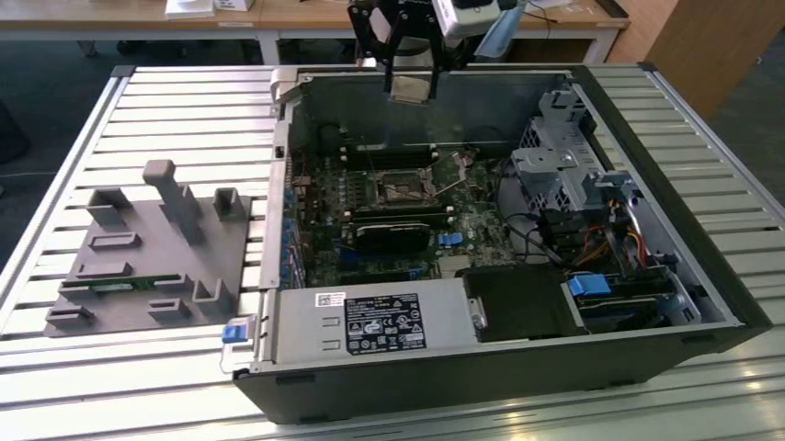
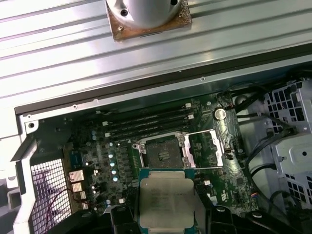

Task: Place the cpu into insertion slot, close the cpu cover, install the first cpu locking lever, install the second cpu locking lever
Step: 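Place the cpu into insertion slot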

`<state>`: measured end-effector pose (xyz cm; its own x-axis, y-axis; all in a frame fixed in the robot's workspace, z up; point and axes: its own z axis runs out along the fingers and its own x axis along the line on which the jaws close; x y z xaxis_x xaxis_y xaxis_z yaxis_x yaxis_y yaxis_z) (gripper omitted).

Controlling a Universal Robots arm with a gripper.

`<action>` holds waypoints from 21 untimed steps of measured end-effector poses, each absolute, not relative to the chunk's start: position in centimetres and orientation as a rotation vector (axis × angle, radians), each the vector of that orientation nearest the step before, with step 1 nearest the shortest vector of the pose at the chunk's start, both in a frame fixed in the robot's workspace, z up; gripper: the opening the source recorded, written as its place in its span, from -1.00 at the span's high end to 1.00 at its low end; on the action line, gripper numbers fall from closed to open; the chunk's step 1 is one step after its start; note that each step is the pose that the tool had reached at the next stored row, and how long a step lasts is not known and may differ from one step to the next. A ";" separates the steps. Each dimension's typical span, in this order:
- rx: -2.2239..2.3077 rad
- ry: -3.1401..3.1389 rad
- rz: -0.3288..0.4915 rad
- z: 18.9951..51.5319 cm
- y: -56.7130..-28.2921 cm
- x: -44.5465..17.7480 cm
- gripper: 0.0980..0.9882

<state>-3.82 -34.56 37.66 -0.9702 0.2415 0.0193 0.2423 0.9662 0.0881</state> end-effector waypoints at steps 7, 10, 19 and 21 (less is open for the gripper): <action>-0.422 -3.103 -0.138 37.6 -34.6 -3.8 0.00; -0.435 -3.102 -0.137 37.6 -34.6 -3.8 0.00; -0.521 -3.091 -0.136 37.6 -34.5 -3.8 0.00; -0.544 -3.088 -0.136 37.6 -34.5 -3.8 0.00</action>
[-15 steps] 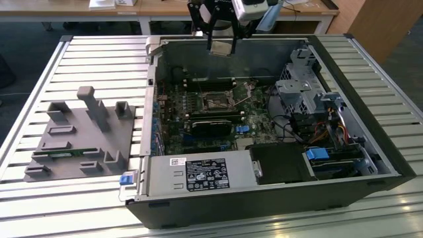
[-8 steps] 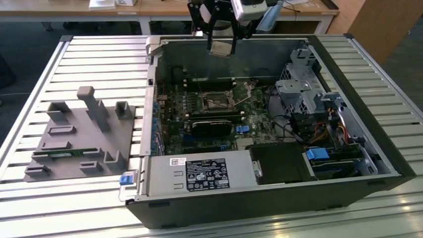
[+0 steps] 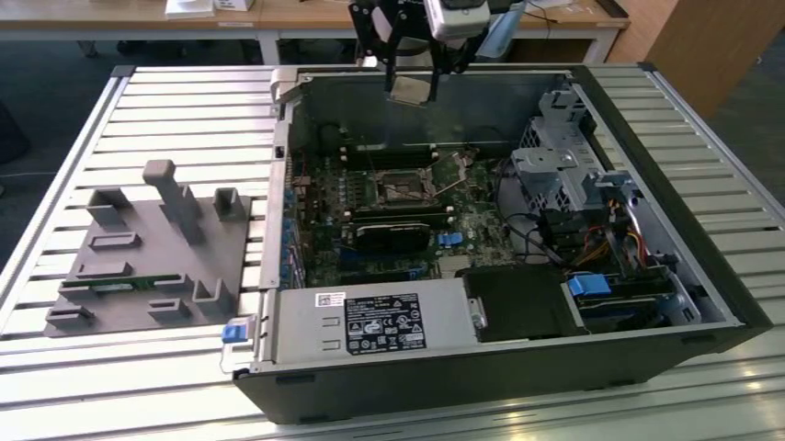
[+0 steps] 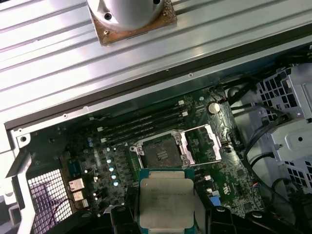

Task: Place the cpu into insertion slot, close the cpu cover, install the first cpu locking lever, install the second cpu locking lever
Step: 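Place the cpu into insertion slot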

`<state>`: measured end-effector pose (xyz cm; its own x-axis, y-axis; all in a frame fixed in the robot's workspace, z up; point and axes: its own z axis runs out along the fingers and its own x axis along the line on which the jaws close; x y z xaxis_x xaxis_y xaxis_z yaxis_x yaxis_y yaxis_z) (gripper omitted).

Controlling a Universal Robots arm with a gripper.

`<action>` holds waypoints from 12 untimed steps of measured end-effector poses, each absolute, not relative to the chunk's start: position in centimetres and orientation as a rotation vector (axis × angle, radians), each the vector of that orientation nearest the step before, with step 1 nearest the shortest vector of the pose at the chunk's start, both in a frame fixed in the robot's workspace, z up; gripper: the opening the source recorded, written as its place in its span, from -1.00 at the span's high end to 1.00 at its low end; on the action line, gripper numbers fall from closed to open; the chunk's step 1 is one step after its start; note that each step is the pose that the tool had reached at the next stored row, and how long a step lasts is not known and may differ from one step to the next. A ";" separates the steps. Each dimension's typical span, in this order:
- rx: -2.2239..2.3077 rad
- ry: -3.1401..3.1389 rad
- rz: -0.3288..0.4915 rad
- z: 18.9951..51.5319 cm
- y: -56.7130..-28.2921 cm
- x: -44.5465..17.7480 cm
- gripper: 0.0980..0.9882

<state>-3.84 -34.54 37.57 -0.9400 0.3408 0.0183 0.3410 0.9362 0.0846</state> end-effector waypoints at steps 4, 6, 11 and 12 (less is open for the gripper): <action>-0.589 -3.081 -0.136 37.5 -34.5 -3.8 0.00; -0.612 -3.077 -0.136 37.5 -34.5 -3.8 0.00; -0.674 -3.066 -0.136 37.5 -34.5 -3.9 0.00; -0.684 -3.064 -0.136 37.5 -34.5 -3.9 0.00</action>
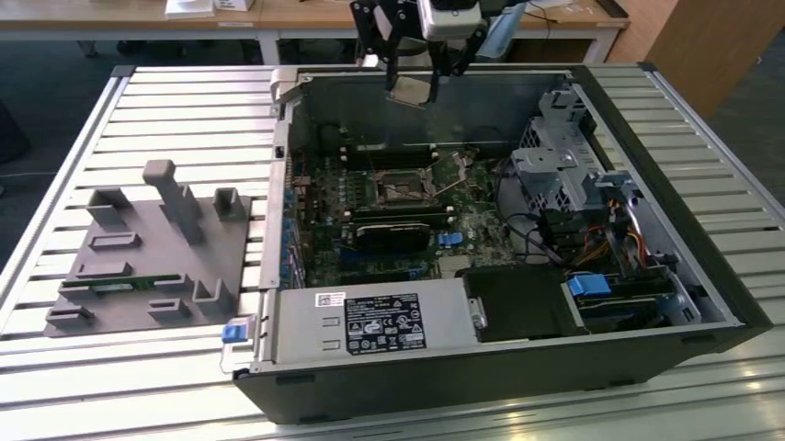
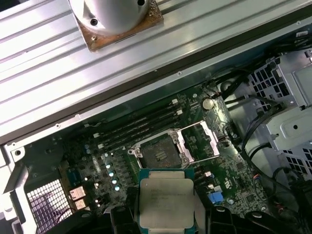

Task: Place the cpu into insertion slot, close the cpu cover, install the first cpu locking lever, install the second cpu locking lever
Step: 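Place the cpu into insertion slot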

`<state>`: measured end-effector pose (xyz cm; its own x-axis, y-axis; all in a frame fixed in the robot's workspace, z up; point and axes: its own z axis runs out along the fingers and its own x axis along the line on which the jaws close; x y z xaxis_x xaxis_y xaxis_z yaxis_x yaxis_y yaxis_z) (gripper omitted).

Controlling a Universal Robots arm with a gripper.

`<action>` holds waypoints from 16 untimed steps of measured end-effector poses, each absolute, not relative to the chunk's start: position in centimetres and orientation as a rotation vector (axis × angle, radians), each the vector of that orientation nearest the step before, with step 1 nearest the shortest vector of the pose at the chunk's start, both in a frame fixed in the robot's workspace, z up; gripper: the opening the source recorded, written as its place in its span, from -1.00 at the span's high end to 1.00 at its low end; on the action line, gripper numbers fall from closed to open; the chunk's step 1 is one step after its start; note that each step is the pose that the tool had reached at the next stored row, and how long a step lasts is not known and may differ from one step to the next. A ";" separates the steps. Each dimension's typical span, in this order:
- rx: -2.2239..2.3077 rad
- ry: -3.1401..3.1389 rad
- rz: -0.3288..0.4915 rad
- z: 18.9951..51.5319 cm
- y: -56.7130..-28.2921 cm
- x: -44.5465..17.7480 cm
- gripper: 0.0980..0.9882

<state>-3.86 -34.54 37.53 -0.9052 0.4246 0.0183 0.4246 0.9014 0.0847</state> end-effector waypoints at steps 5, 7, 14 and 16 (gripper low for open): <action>0.725 3.052 0.136 37.5 -34.5 -3.9 0.00; 0.740 3.048 0.136 37.5 -34.5 -3.9 0.00; 0.788 3.034 0.136 37.5 -34.5 -3.9 0.00; 0.803 3.030 0.136 37.5 -34.5 -3.9 0.00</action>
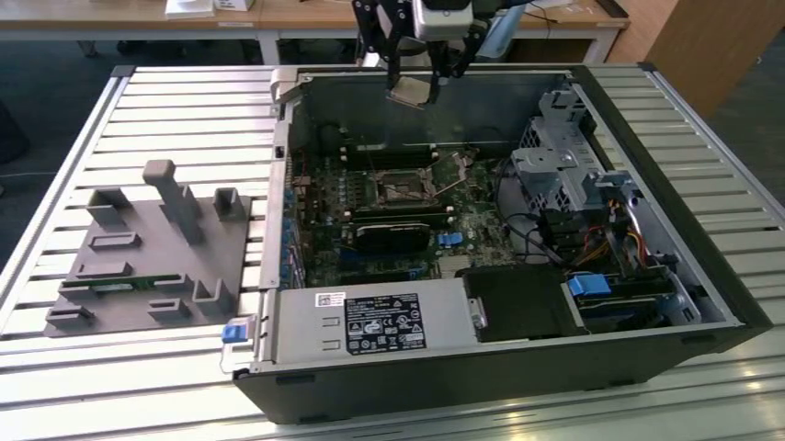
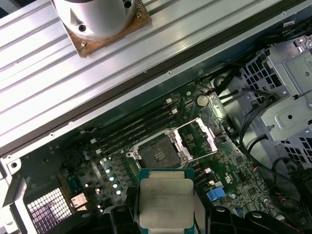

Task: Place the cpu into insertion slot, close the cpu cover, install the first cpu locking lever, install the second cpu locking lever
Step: 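Place the cpu into insertion slot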

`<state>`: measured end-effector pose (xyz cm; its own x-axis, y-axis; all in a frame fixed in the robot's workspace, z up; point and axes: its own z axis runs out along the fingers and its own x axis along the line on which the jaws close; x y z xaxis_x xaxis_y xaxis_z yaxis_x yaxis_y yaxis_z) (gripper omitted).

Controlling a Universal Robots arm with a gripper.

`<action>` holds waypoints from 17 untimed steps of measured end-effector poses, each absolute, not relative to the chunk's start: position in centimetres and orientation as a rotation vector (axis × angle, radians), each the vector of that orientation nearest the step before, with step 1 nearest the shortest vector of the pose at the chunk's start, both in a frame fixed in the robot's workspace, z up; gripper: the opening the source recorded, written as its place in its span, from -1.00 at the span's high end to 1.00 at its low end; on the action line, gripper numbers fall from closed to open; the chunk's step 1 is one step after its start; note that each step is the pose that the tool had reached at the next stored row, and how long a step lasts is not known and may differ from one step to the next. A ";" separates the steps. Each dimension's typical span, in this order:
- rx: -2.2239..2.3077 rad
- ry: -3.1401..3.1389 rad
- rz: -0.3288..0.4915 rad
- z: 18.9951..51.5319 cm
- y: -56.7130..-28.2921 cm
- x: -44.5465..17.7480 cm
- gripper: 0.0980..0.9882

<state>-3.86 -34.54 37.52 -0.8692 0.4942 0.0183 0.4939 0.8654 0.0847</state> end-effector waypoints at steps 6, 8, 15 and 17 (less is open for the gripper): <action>0.847 3.017 0.136 37.5 -34.5 -3.9 0.00; 0.864 3.011 0.136 37.5 -34.5 -3.9 0.00; 0.941 2.986 0.135 37.5 -34.5 -3.9 0.00; 0.963 2.978 0.135 37.4 -34.5 -3.9 0.00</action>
